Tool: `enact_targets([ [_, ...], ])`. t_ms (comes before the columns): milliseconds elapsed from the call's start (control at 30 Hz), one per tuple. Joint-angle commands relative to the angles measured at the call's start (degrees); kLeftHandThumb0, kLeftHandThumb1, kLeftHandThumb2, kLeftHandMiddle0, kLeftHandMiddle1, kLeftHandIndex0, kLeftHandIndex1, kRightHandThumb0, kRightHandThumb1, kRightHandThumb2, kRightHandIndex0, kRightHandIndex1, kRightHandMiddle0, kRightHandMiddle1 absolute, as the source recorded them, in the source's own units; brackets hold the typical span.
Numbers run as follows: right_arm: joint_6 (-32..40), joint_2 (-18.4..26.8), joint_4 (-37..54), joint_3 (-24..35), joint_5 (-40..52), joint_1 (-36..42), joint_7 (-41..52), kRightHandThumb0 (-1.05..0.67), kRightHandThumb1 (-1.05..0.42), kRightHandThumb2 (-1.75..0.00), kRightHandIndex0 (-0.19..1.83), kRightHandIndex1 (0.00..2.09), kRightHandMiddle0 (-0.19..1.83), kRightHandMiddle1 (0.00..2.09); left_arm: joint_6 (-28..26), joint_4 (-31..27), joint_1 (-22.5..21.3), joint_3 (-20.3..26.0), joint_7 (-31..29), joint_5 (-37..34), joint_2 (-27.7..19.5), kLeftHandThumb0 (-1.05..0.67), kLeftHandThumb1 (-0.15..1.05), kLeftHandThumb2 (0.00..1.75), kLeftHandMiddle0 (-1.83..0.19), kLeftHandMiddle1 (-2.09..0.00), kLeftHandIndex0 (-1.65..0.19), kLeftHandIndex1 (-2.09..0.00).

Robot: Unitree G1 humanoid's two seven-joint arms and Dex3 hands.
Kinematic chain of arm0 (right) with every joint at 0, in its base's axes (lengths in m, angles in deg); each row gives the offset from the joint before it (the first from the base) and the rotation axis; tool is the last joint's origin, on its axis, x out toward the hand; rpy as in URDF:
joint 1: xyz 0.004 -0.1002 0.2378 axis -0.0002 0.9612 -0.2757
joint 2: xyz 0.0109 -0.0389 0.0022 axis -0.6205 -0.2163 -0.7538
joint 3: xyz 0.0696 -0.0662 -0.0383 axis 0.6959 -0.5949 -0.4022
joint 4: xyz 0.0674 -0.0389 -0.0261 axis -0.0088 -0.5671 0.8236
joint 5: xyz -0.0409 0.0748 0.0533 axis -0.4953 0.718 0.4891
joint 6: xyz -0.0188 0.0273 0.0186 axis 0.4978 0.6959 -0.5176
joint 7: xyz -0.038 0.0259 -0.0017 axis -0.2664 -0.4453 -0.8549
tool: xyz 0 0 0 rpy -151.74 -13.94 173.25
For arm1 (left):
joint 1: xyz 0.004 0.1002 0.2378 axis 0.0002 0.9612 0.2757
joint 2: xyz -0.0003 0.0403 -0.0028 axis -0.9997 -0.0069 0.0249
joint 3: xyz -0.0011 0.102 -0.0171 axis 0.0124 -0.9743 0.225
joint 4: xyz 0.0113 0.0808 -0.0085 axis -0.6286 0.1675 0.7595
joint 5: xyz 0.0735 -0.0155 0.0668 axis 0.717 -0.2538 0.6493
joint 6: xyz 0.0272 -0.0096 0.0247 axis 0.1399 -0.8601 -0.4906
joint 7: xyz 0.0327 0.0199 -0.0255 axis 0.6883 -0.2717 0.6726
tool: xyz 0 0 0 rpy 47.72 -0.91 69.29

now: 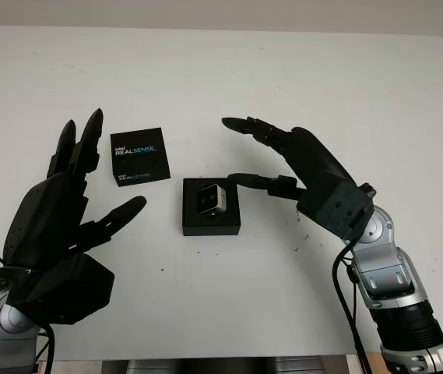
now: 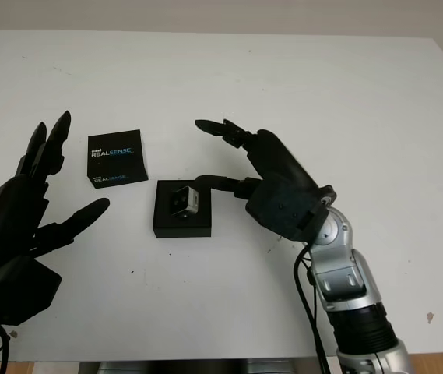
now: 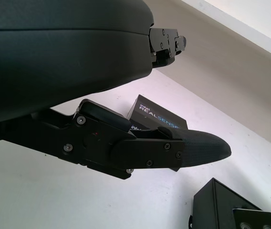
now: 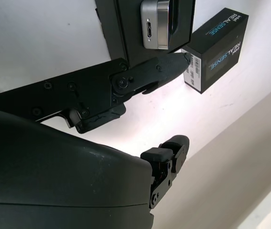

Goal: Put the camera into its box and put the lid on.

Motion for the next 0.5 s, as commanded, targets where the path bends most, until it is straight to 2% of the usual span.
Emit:
enact_targets([
  [0, -1.74, 0.68, 1.76, -0.55, -1.11, 0.97, -0.65, -0.62, -0.92, -0.04, 0.2, 0.07, 0.43, 0.28, 0.06, -0.72, 0.63, 0.46, -0.03, 0.1, -0.46, -0.83, 1.05, 0.43, 0.19, 0.0, 0.11, -0.05],
  [33, -2.11, 0.81, 2.77, -1.0, -1.95, 1.47, -0.82, -0.63, -0.91, -0.05, 0.21, 0.08, 0.41, 0.33, 0.19, -0.69, 0.64, 0.46, 0.08, 0.26, -0.52, -0.83, 1.05, 0.43, 0.19, 0.0, 0.11, -0.05],
  [100, -3.71, 1.77, 4.71, -2.22, -4.2, 2.5, -0.73, -0.65, -0.9, -0.05, 0.22, 0.06, 0.29, 0.59, 0.02, -0.83, 0.59, 0.52, -0.12, 0.04, -0.46, -0.83, 1.05, 0.44, 0.19, 0.0, 0.11, -0.05],
  [167, -5.43, 2.53, 6.48, -3.18, -5.88, 3.73, -0.46, -0.68, -0.9, -0.05, 0.22, 0.06, 0.23, 0.69, -0.37, -0.99, 0.52, 0.6, -0.39, -0.43, -0.27, -0.83, 1.05, 0.43, 0.19, 0.0, 0.11, -0.05],
  [300, -9.29, 2.85, 7.37, -4.55, -8.1, 6.23, -1.68, -0.74, -0.9, -0.05, 0.22, 0.06, 0.21, 0.73, -0.64, -1.06, 0.53, 0.62, -0.46, -0.83, -0.2, -0.83, 1.05, 0.42, 0.19, 0.0, 0.1, -0.06],
  [467, -10.41, 2.65, 7.26, -5.33, -9.87, 8.16, -1.99, -0.76, -0.89, -0.05, 0.22, 0.06, 0.21, 0.73, -0.59, -1.13, 0.65, 0.56, -0.26, -0.28, -0.43, -0.83, 1.05, 0.42, 0.19, 0.0, 0.1, -0.06],
])
